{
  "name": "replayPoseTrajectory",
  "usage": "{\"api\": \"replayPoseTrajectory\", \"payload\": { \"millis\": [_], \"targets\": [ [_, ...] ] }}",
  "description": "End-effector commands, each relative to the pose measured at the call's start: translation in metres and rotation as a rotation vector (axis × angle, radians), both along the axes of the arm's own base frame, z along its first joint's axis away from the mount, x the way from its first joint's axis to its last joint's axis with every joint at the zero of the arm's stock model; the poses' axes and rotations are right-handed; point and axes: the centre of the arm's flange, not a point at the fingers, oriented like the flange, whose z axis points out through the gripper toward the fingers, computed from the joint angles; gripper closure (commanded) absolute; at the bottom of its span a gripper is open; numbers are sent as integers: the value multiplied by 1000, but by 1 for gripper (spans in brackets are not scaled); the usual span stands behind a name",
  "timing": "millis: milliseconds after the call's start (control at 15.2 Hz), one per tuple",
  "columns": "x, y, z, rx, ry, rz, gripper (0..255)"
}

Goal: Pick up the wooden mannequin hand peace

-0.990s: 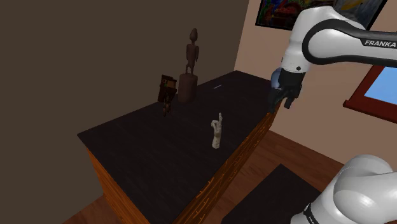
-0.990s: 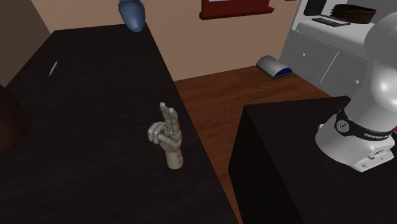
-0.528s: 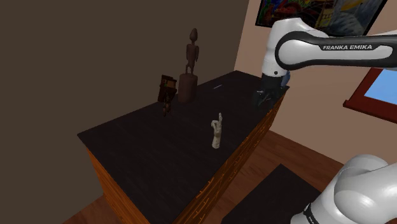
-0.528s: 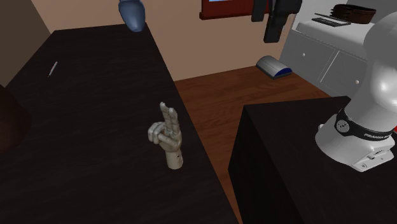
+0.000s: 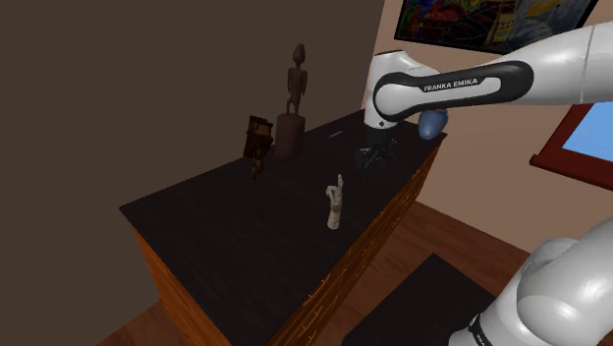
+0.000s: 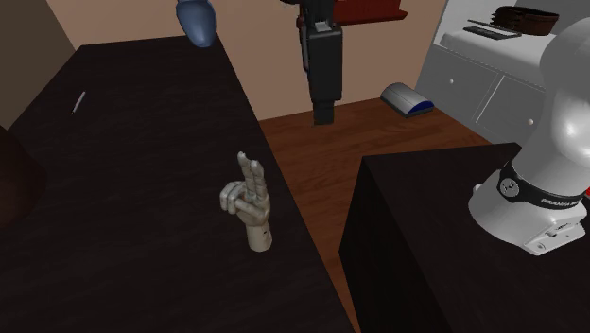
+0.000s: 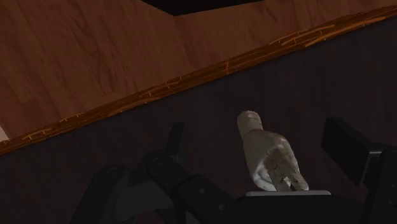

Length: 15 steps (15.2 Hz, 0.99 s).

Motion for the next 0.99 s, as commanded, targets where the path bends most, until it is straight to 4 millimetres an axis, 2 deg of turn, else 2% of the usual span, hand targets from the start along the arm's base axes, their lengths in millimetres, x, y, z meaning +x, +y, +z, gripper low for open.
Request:
{"api": "replayPoseTrajectory", "payload": {
  "millis": [0, 726, 924],
  "targets": [
    [25, 5, -17, -6, 12, 14, 0],
    [147, 36, -107, -40, 78, 89, 0],
    [147, 36, -123, -40, 78, 89, 0]
  ]
}}
